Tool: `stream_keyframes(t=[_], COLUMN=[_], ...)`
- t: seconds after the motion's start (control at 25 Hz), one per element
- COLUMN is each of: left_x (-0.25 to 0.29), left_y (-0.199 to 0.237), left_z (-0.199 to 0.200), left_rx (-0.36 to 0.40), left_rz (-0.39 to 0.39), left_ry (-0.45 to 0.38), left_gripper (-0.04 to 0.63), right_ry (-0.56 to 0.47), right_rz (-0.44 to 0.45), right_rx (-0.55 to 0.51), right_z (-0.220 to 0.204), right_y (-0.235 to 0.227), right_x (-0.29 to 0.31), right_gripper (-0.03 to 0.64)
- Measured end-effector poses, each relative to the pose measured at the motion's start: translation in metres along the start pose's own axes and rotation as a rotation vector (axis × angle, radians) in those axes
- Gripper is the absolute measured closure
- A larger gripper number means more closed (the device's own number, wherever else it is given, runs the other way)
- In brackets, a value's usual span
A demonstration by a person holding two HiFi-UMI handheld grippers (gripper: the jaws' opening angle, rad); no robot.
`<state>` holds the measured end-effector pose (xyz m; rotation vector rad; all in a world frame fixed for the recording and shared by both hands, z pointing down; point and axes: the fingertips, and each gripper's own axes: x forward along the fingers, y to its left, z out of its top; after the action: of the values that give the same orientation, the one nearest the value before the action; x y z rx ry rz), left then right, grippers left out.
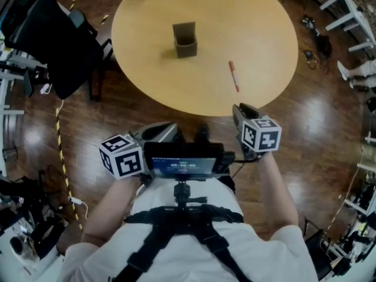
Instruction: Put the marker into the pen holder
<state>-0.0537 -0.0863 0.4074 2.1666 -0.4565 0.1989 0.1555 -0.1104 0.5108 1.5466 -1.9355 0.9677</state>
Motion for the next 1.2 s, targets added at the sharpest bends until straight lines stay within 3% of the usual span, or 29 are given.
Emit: stream_keyframes(t=[0.44,0.8,1.2], left_x=[0.018,0.015,0.012], left_y=[0.016,0.026,0.032], left_z=[0.014,0.022,0.019], left_rx=[-0.025,-0.064,-0.084], left_rz=[0.106,0.158,0.187], left_ry=[-0.059,-0.073,-0.09], left_gripper=[0.598,0.598,0.598], right_ry=[0.164,0.31,0.483], right_rz=[0.005,-0.016,-0.02], right_rx=[-0.182,-0.221,-0.292], right_z=[0.055,0.105,0.1], right_y=[-0.054,-0.084,-0.083], right_x=[0.088,0.165,0.205], right_gripper=[0.497,0.497,0.497])
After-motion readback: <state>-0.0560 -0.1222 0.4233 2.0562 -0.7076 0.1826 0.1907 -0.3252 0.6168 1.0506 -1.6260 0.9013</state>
